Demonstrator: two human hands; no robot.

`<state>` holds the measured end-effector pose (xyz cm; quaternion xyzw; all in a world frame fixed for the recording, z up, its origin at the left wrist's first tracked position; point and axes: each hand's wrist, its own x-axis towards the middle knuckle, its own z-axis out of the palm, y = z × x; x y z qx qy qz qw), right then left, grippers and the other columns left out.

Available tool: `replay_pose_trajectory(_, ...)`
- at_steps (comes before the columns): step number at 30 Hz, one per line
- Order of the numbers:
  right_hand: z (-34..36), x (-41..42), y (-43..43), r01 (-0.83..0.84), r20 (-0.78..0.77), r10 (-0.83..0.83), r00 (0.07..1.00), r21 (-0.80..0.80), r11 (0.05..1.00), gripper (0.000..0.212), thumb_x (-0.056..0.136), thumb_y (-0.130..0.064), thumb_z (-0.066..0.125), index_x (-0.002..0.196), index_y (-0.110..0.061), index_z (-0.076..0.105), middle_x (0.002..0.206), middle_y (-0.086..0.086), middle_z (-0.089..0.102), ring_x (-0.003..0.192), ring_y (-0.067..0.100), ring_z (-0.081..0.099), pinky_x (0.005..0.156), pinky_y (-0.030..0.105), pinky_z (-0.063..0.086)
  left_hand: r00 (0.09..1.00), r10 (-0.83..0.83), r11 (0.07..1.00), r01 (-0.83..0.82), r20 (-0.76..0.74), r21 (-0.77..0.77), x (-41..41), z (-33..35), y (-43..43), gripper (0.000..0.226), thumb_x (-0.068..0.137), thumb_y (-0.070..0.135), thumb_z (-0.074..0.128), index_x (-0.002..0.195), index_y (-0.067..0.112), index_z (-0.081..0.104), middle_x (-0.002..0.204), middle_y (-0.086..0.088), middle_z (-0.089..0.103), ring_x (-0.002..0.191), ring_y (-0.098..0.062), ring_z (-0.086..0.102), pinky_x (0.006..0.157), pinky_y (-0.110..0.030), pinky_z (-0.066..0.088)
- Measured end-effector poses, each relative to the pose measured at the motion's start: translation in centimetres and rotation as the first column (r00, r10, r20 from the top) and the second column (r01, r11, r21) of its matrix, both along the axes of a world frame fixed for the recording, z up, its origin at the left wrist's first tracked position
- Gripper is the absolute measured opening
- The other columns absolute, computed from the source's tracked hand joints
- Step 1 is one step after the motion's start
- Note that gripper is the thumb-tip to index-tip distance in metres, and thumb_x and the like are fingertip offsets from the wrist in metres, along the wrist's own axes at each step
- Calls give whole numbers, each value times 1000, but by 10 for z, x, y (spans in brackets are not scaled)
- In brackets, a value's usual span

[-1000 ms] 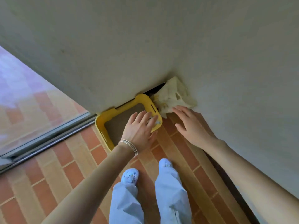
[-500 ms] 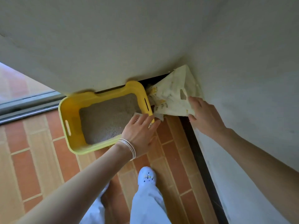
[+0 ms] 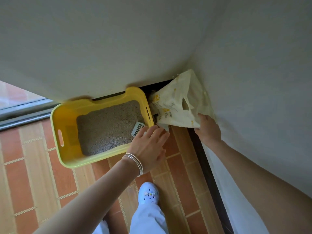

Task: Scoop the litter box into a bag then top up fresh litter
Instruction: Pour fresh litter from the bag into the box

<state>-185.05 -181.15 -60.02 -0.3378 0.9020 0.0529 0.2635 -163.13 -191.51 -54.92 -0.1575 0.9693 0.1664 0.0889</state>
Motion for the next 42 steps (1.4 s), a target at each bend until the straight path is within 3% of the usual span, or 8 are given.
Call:
replay_pose_trajectory(6, -18, -9, 2, 32, 26, -31, 999, -44, 999, 17, 93, -19, 51, 102, -13, 63, 98, 5, 67, 86, 23, 60, 69, 30, 43, 1000, 18, 1000, -18, -20, 9, 1, -11, -1, 50, 80, 38, 41, 120, 13, 59, 117, -10, 63, 109, -28, 59, 91, -44, 50)
replay_pose_trajectory(8, -19, -4, 2, 33, -49, -37, 998, -95, 995, 28, 95, -22, 48, 67, -17, 48, 64, 0, 53, 58, 17, 47, 49, 25, 31, 1000, 21, 1000, -21, -19, 13, 3, -15, -4, 49, 77, 35, 56, 121, 12, 59, 118, -11, 62, 109, -30, 59, 92, -45, 49)
replay_pose_trajectory(10, -13, 5, 1, -43, -80, 30, 996, -171, 984, 42, 95, -23, 49, 57, -20, 29, 52, -7, 35, 49, 14, 37, 44, 24, 20, 1000, 16, 1000, -16, -12, 1, 6, -16, -6, 48, 78, 35, 55, 121, 12, 59, 119, -12, 62, 110, -30, 59, 93, -45, 49)
replay_pose_trajectory(15, 17, 29, -24, -236, -82, 221, 972, -403, 884, 42, 87, -12, 61, 61, -20, 30, 51, -18, 19, 47, 14, 33, 55, 25, 25, 1000, 19, 1000, -19, 3, -2, 15, -10, -13, 52, 81, 36, 35, 119, 12, 61, 118, -11, 63, 109, -30, 59, 92, -44, 49)
replay_pose_trajectory(25, 72, 48, -53, -222, -172, 145, 974, -624, 749, 42, 82, -12, 66, 61, -20, 31, 50, -18, 19, 52, 12, 32, 49, 13, 16, 986, 106, 992, -114, -127, -55, 37, 7, -23, 48, 82, 36, 40, 120, 13, 58, 116, -9, 63, 110, -28, 59, 92, -41, 48)
replay_pose_trajectory(29, 112, 66, -47, -225, -161, 157, 974, -717, 660, 22, 79, -14, 69, 67, -11, 52, 59, -16, 36, 54, 5, 38, 48, 12, 26, 976, 154, 985, -165, -156, -59, 45, 24, -20, 50, 85, 40, 39, 124, 14, 56, 120, -8, 61, 112, -28, 57, 94, -41, 46)
replay_pose_trajectory(33, 145, 102, -27, -183, -55, 207, 977, -719, 671, 16, 80, -23, 66, 76, -9, 59, 67, -14, 49, 58, 7, 50, 52, 20, 44, 962, 206, 977, -213, -180, -23, 49, 44, -12, 56, 84, 48, 39, 124, 13, 57, 120, -6, 62, 111, -26, 59, 91, -40, 48)
replay_pose_trajectory(42, 228, 152, -16, -180, -79, 187, 979, -770, 612, 14, 74, -15, 70, 69, -5, 63, 61, -13, 48, 61, 5, 46, 60, 1, 36, 935, 258, 966, -257, -244, 37, 88, 64, 30, 66, 74, 60, 54, 123, 16, 53, 116, 1, 63, 107, -20, 60, 89, -33, 47)
